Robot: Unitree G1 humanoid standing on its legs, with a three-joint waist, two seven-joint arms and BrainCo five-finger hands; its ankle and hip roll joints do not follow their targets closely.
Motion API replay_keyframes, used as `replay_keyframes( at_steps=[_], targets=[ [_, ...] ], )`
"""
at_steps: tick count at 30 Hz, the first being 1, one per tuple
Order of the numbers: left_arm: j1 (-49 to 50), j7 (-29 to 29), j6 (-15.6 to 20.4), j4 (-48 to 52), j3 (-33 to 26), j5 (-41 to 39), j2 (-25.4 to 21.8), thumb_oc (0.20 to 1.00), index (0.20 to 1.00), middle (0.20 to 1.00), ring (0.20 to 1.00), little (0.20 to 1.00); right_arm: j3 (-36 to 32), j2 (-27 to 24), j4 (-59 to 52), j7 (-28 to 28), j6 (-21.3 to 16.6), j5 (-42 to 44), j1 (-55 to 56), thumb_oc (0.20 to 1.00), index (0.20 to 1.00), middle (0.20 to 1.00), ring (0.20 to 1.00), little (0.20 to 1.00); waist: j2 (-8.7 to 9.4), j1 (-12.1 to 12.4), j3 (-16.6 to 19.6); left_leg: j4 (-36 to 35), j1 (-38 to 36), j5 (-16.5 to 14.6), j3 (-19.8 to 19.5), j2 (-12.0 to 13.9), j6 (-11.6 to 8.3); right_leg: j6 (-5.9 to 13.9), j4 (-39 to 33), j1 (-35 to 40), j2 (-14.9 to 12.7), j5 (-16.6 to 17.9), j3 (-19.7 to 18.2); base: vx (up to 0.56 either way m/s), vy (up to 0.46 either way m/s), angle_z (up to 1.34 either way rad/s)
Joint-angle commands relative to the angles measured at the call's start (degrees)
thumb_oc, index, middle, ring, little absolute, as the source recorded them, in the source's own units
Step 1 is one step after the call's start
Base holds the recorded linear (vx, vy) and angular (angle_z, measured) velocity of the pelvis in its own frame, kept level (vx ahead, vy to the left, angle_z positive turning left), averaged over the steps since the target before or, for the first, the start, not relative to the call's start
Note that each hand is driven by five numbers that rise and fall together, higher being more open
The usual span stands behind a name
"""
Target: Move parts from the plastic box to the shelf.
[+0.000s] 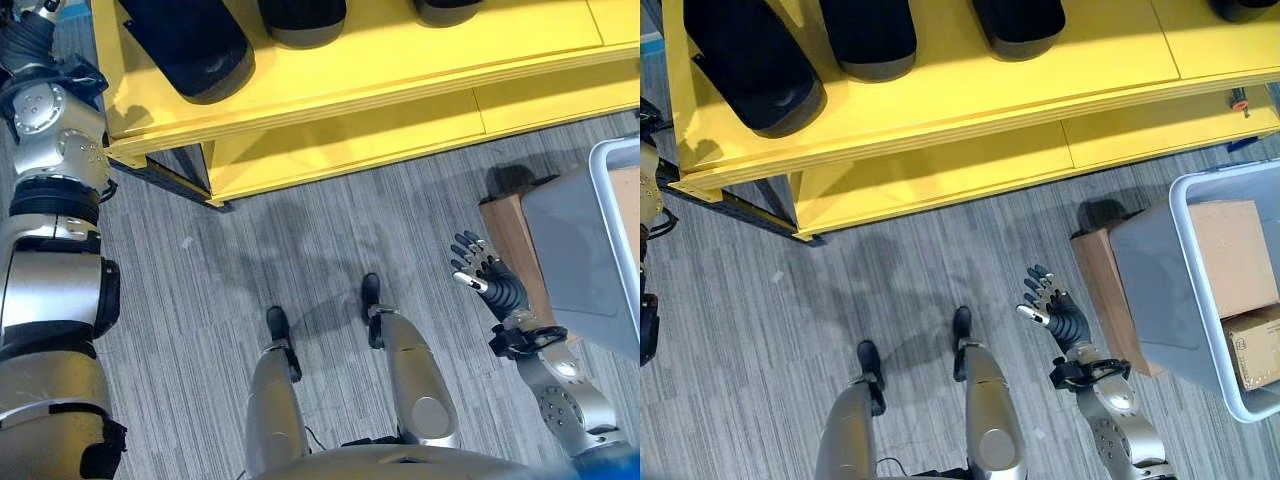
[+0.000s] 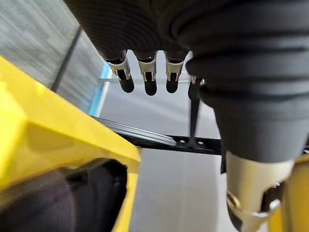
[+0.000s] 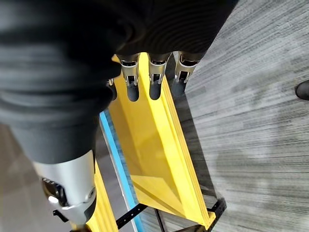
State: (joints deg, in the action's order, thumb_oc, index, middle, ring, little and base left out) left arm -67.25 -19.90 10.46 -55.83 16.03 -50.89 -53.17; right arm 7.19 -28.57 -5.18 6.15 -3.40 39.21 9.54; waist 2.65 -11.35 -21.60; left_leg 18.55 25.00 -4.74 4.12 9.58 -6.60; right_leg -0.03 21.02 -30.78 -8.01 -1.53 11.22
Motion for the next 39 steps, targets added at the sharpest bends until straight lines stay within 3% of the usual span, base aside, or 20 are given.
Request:
replay_keyframes(
  at_steps=[1,2,3,5,6,14,19,25,30,34,39],
  targets=[
    [-3.13,0.40,4.37,3.09,0.27,6.78,-4.35,1.000,1.000,1.000,1.000,1.000,-2.00,-3.08,-1.35,0.97,-2.15,0.78,2.93,1.000,1.000,1.000,1.000,1.000,-1.29,0.03,3.95,3.70,-5.83,-7.32,-3.14,2.82,-1.17,10.03,-3.26,3.59,-5.57,2.14,-2.82,-0.02,-0.009,0.04],
    [-3.07,0.55,4.15,4.24,1.51,9.37,-5.03,1.000,1.000,1.000,1.000,1.000,-2.04,-3.24,-1.16,1.09,-2.16,0.70,2.80,1.000,1.000,1.000,1.000,1.000,-1.52,0.20,4.07,3.16,-6.41,-7.07,-3.12,2.73,-1.25,10.02,-3.54,4.19,-5.64,2.22,-2.72,-0.11,-0.011,0.09],
    [-1.06,-0.08,4.56,11.39,3.48,16.16,-7.24,1.000,1.000,1.000,1.000,1.000,-2.81,-3.60,-1.32,1.77,-2.40,0.24,3.05,1.000,1.000,1.000,1.000,1.000,-1.28,0.74,3.92,1.51,-7.29,-4.80,-2.97,2.15,-1.24,9.40,-4.99,5.65,-6.48,3.99,-1.86,-0.12,-0.018,0.14],
    [0.67,-0.10,4.63,14.32,3.41,18.43,-8.01,1.000,1.000,1.000,1.000,1.000,-2.91,-3.55,-1.23,1.96,-2.46,-0.03,3.14,1.000,1.000,1.000,1.000,1.000,-1.29,0.91,3.87,0.78,-7.95,-4.39,-3.07,2.10,-1.30,9.40,-5.38,6.50,-6.60,4.11,-1.60,-0.06,-0.018,0.17],
    [4.75,-0.35,5.41,20.32,2.24,21.76,-8.64,1.000,1.000,1.000,1.000,1.000,-3.37,-3.22,-1.34,2.50,-2.52,-0.31,3.59,1.000,1.000,1.000,1.000,1.000,-1.43,1.62,3.85,-0.37,-9.17,-3.86,-3.24,2.12,-1.41,9.42,-6.06,8.10,-6.83,4.16,-1.06,0.00,-0.012,0.16],
    [23.51,1.08,5.76,37.02,-5.76,33.54,-6.47,1.000,1.000,1.000,1.000,1.000,-4.17,-2.05,-1.81,3.53,-2.34,-1.62,5.26,1.000,1.000,1.000,1.000,1.000,-2.09,2.87,4.71,-4.24,-13.93,-2.59,-3.33,1.93,-1.55,9.52,-8.07,13.30,-7.16,4.12,0.32,0.02,0.003,0.09],
    [36.25,2.91,5.74,48.08,-11.30,42.20,-0.16,1.000,1.000,1.000,1.000,1.000,-5.21,-1.36,-2.54,4.26,-1.99,-2.14,6.19,1.000,1.000,1.000,1.000,1.000,-2.59,3.17,6.16,-6.36,-17.19,-2.49,-2.52,2.16,-1.38,9.77,-9.11,15.90,-7.30,3.82,0.64,0.05,0.029,0.02],
    [43.51,3.77,5.44,56.56,-10.51,52.53,12.38,1.000,1.000,1.000,1.000,1.000,-5.98,0.17,-4.18,4.62,-1.89,-2.98,7.12,1.000,1.000,1.000,1.000,1.000,-2.48,2.61,7.98,-7.25,-19.19,-3.09,-1.63,1.82,-0.98,10.01,-8.98,17.03,-7.71,3.20,0.22,0.06,0.026,0.01],
    [46.35,3.87,5.25,59.40,-10.17,57.10,15.18,1.000,1.000,1.000,1.000,1.000,-6.51,0.51,-5.17,4.18,-2.02,-3.49,7.46,1.000,1.000,1.000,1.000,1.000,-2.41,2.45,8.79,-7.27,-19.66,-3.40,-1.21,2.04,-0.70,10.19,-9.08,17.16,-7.60,3.02,-0.10,0.03,0.006,-0.03],
    [51.50,4.69,5.80,62.24,-10.27,55.72,19.21,1.000,1.000,1.000,1.000,1.000,-7.13,0.99,-5.89,3.29,-2.77,-3.78,7.89,1.000,1.000,1.000,1.000,1.000,-2.03,2.49,9.42,-7.62,-20.01,-3.50,-0.89,2.05,-0.45,10.21,-9.25,17.23,-7.45,2.90,-0.37,0.04,0.004,-0.10],
    [52.89,4.48,5.16,61.00,-9.38,55.60,21.05,1.000,1.000,1.000,1.000,1.000,-6.72,1.12,-6.07,2.51,-3.00,-3.74,7.93,1.000,1.000,1.000,1.000,1.000,-1.69,2.32,9.36,-7.09,-19.76,-3.70,-0.72,2.04,-0.28,10.10,-9.18,16.77,-7.32,2.85,-0.93,0.01,-0.001,-0.01]
  ],
)
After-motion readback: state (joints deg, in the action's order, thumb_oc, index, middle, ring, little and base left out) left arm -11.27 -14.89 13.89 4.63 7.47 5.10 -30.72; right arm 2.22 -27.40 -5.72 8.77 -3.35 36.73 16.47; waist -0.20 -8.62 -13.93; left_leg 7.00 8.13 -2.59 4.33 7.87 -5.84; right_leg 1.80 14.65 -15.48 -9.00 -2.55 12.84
